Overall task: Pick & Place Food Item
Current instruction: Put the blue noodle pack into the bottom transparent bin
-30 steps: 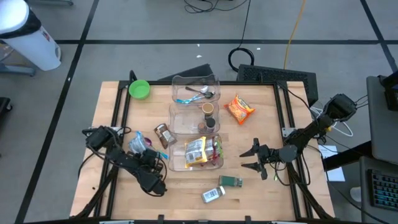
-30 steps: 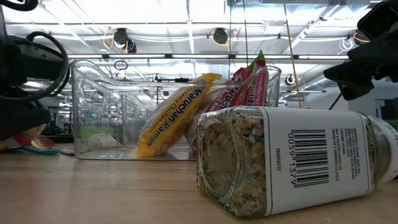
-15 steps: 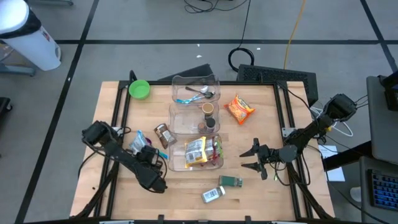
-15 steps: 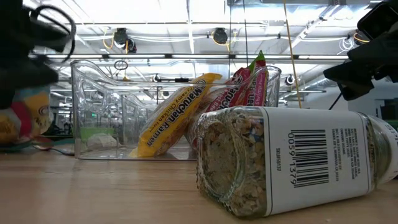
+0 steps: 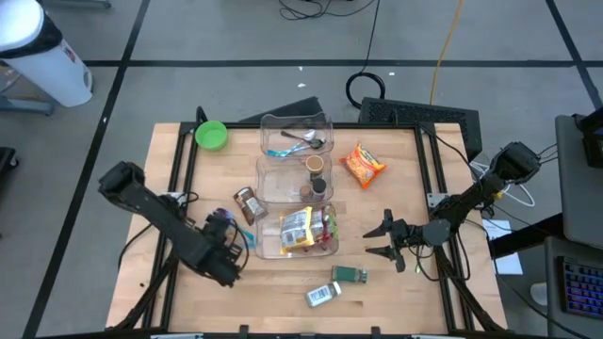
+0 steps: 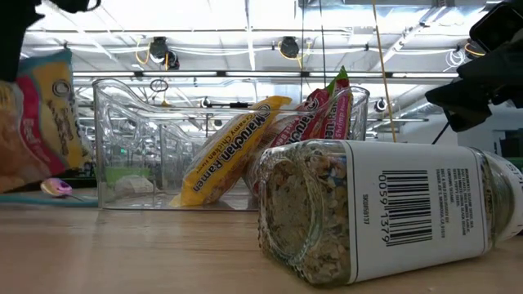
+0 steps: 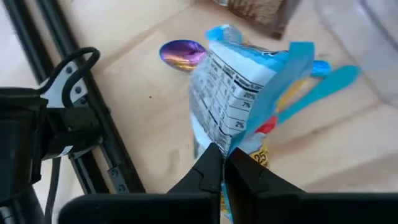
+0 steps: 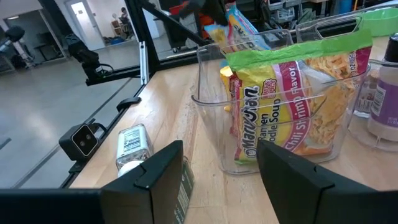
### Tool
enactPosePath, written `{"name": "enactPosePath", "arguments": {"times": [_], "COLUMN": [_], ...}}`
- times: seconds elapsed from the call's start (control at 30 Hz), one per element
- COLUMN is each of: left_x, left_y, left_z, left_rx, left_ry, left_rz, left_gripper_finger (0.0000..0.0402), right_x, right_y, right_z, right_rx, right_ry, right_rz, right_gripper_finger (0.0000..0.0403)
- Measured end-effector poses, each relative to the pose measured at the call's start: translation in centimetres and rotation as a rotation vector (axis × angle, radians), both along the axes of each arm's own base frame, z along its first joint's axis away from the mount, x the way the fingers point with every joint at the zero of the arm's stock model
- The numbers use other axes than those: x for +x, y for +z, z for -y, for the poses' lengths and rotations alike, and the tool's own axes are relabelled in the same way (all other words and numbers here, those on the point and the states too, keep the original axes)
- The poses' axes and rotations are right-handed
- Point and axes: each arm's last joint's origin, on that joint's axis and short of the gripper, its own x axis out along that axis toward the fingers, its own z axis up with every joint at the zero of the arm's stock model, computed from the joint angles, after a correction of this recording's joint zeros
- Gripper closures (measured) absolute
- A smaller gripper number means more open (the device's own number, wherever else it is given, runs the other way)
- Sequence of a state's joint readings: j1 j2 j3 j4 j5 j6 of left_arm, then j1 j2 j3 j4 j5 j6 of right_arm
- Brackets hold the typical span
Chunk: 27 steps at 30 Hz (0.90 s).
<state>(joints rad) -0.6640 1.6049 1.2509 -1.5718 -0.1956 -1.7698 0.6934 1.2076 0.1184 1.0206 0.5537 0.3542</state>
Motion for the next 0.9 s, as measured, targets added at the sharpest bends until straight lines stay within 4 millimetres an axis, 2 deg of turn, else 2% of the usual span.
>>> {"name": "enactPosePath", "arguments": {"times": [0.3, 0.57, 0.67, 0.9], "left_x": [-1.6, -2.3, -1.8, -0.8], "left_y": [2.7, 4.4, 6.3, 13.2], "left_z": [-1.1, -1.6, -1.3, -1.3], "left_rx": [-0.127, -0.160, -0.200, -0.205], "left_ry": [-0.126, 0.006, 0.004, -0.008], "left_rz": [0.030, 0.135, 0.208, 0.553], "left_gripper_finger": [0.0397, 0.0397, 0.0398, 0.0399], "right_x": [0.0, 0.0, 0.0, 0.0], "right_y": [0.0, 0.0, 0.0, 0.1], "right_z": [0.0, 0.0, 0.0, 0.0], "right_rx": [-0.001, 0.002, 0.002, -0.030], "right_ry": [0.001, 0.001, 0.001, 0.005], "right_rz": [0.002, 0.003, 0.004, 0.012], "right_gripper_finger": [0.0204, 0.0204, 0.0204, 0.0204]}}
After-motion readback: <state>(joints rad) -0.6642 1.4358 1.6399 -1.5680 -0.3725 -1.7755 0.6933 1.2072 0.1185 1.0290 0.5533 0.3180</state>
